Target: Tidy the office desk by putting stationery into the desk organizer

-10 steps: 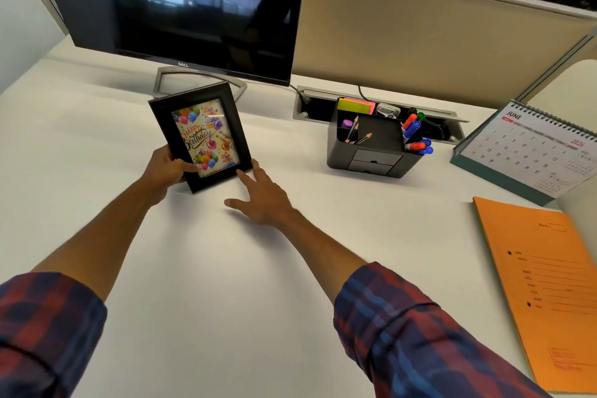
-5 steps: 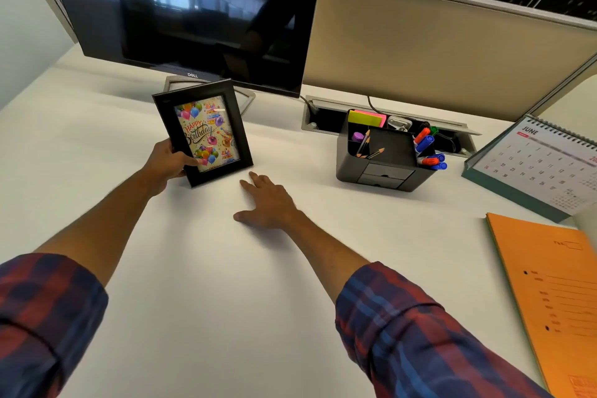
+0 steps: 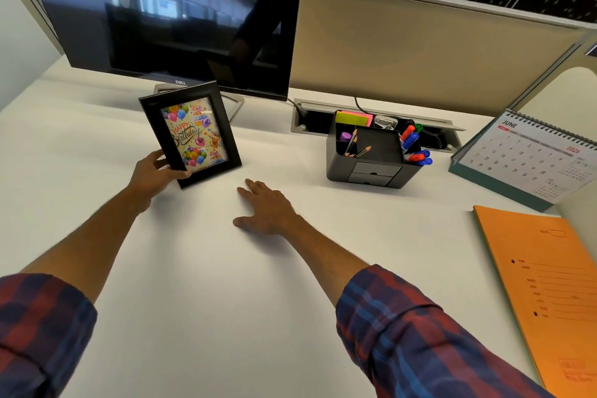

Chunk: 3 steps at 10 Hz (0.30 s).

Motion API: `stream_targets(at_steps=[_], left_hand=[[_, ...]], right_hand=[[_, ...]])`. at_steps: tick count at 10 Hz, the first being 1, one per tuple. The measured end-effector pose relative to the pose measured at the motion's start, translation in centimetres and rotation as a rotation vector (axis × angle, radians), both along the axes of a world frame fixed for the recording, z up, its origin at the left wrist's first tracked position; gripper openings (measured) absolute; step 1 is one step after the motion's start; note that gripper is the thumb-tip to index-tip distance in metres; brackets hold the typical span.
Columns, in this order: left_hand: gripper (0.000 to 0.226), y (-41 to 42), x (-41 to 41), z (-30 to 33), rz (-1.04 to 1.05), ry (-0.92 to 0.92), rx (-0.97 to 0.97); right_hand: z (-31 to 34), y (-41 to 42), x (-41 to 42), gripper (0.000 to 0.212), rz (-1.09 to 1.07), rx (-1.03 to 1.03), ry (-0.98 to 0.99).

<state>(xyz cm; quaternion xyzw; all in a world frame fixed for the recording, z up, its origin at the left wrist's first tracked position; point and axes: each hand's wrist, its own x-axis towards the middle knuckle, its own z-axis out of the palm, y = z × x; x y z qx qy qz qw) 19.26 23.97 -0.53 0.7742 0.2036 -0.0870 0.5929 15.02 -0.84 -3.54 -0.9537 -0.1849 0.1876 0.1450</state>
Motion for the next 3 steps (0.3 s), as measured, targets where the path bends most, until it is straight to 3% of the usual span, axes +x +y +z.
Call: stream_targets(at_steps=[1,3], left_hand=[[0.084,-0.2,-2.6,-1.1,0.134,-0.05,-0.009],[0.082,-2.6,-8.2,-2.8,0.117,-0.097,0.286]], right_hand=[[0.4,-1.6,-1.1,0.078,-0.009,-0.007,0.003],[1.0,-6.4,-4.4,0.073,-0.084,0.013,0.025]])
